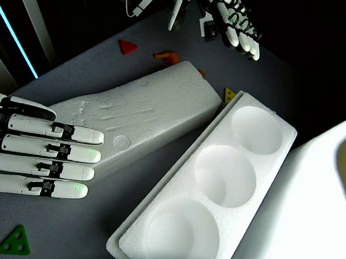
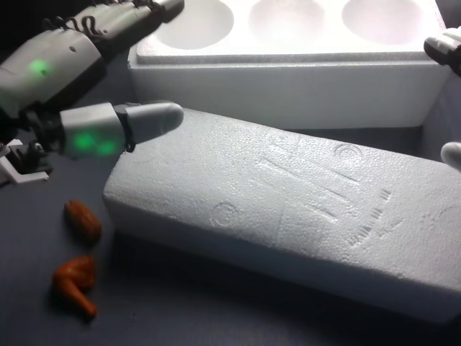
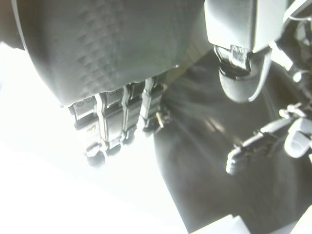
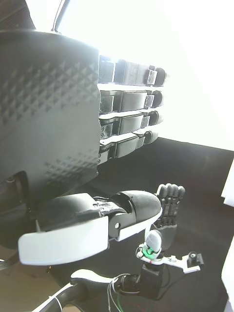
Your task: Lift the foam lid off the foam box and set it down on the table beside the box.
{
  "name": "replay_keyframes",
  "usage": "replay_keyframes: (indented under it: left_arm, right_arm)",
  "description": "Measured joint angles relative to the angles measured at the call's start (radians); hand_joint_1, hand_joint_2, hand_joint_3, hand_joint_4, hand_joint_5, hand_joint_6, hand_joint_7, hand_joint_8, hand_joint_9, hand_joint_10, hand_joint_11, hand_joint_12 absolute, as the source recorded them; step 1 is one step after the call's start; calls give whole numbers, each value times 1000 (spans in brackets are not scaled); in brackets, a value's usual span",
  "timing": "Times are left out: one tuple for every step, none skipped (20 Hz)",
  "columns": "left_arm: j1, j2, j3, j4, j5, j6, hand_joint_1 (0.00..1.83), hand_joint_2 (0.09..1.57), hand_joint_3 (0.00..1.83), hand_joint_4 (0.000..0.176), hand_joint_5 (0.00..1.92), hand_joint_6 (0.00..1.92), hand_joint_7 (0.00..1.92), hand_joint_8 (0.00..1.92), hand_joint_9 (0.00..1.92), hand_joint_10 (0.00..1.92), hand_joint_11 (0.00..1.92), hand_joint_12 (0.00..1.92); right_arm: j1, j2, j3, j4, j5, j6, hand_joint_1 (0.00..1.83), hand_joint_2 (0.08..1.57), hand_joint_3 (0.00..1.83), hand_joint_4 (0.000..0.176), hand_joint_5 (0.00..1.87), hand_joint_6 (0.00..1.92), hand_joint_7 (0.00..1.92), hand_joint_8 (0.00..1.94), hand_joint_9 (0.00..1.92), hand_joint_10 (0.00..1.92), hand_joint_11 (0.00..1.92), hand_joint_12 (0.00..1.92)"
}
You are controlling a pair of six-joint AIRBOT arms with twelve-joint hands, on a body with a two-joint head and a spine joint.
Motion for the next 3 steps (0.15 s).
replay_keyframes:
  left_arm:
    - [-6, -5, 1, 6, 2, -1, 310, 1176, 0, 45, 61, 0, 0, 0, 0, 0, 14, 7]
    - [-10, -6, 1, 8, 3, -4, 331, 1182, 0, 68, 46, 0, 0, 0, 0, 0, 2, 1]
    - [-12, -8, 5, 15, 5, -7, 346, 1183, 0, 72, 46, 1, 0, 0, 0, 0, 0, 0]
  right_arm:
    - [2, 0, 0, -6, 0, 0, 268, 1281, 0, 28, 0, 0, 0, 0, 0, 0, 0, 1031]
    - [4, 0, 0, -7, -2, 0, 252, 1253, 0, 23, 0, 0, 0, 0, 0, 0, 0, 1069]
    - [5, -1, 0, -6, -1, 0, 238, 1239, 0, 20, 0, 0, 0, 0, 0, 0, 0, 1117]
